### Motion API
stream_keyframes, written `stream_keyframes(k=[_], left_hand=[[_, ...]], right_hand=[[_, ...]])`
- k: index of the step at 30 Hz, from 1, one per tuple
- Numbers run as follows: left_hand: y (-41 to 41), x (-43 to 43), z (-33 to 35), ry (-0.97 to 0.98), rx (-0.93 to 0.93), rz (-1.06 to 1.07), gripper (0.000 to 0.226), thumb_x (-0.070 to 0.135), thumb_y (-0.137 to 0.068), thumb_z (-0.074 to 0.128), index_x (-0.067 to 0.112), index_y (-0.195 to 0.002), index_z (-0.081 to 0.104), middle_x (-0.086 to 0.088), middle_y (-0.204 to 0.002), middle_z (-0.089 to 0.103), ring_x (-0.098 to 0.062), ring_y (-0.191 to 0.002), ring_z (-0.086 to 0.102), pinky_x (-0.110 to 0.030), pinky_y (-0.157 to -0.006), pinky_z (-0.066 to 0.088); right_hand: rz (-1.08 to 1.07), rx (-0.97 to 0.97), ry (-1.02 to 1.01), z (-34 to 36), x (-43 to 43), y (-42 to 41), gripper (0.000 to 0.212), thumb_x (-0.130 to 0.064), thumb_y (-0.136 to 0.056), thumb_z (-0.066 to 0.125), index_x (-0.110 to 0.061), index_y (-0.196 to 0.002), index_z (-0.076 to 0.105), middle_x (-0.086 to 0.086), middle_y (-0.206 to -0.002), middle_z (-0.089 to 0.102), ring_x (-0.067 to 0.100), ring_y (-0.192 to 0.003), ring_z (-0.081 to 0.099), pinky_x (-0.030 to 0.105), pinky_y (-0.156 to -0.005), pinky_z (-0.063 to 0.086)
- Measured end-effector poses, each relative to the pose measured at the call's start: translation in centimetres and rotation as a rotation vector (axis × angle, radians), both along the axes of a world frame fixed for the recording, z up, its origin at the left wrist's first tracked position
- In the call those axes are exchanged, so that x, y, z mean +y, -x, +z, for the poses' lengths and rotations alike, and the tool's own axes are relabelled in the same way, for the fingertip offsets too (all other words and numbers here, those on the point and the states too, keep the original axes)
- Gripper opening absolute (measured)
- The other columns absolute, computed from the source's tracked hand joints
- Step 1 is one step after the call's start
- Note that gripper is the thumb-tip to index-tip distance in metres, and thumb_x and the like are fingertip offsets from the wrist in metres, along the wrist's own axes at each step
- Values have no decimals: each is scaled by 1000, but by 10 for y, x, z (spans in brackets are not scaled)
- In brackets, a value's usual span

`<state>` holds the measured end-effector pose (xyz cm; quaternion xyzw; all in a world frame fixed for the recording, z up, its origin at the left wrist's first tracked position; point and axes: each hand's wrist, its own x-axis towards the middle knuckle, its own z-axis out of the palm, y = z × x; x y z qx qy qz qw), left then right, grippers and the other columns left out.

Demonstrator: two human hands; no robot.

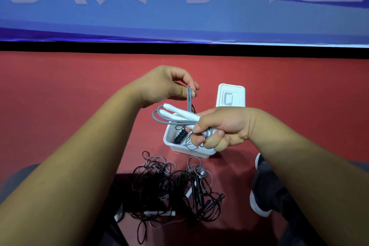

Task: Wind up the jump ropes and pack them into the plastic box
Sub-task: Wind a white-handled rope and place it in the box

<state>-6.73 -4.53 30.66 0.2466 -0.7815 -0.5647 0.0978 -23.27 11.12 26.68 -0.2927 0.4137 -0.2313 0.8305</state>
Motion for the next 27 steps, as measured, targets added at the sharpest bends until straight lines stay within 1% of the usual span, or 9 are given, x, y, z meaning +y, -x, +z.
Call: stream_keyframes(k=[2,6,11,13,15,17,22,25,27], left_hand=[[3,2,2,38,-16,-9,12,-4,-86,79,5,-95,76,-6,-108,79,-29,-110,74,-45,-100,59],[9,6,3,131,-29,-47,15,-6,-86,78,6,-95,75,-11,-98,79,-20,-94,74,-40,-93,61],[11,8,11,248,-49,-61,28,-6,-86,77,16,-103,80,-2,-94,77,-4,-82,68,-16,-81,52],[11,10,15,349,-69,-60,27,-1,-88,78,22,-102,82,4,-95,76,-1,-81,68,-11,-78,49],[10,8,18,502,-83,-70,25,5,-87,80,26,-100,83,6,-94,70,-3,-79,66,-15,-76,48],[9,6,21,658,-112,-104,23,7,-86,79,27,-99,82,7,-93,66,-6,-82,64,-24,-79,51],[2,3,25,917,-273,-214,30,13,-90,71,28,-114,79,5,-99,67,-17,-90,62,-32,-84,48],[0,2,22,855,-354,-177,26,15,-88,78,27,-111,79,12,-89,69,-10,-79,63,-27,-79,48],[2,2,18,721,-377,-121,20,15,-83,85,24,-100,79,14,-77,72,-2,-68,64,-23,-71,47]], right_hand=[[-34,85,12,2,0,-3,7,-4,-102,48,-9,-106,51,8,-89,57,3,-46,28,19,-43,12],[-118,221,16,-1,1,-5,13,-1,-103,51,-4,-92,57,10,-93,65,6,-50,26,20,-44,12],[-194,240,-18,-9,-2,-4,11,-4,-104,53,-13,-105,47,8,-83,59,7,-53,23,19,-43,15],[-226,222,-26,-13,-5,-3,11,-6,-104,55,-13,-113,53,4,-79,53,6,-54,20,19,-44,16],[-295,224,-20,-15,-8,-3,17,-6,-104,51,-13,-115,62,0,-74,47,9,-58,15,20,-47,13],[-398,211,-19,-17,-12,-1,22,-7,-104,50,-11,-121,63,-2,-72,44,9,-60,13,20,-47,13],[-655,164,-7,-24,-20,5,25,-10,-104,53,-9,-127,61,-3,-69,43,5,-51,21,18,-43,15],[-716,121,31,-20,-20,8,11,-13,-104,56,-13,-115,59,-3,-68,44,5,-50,22,18,-43,14],[-717,104,68,-16,-19,9,16,-25,-103,65,-13,-115,62,-4,-69,43,5,-51,21,17,-42,16]])
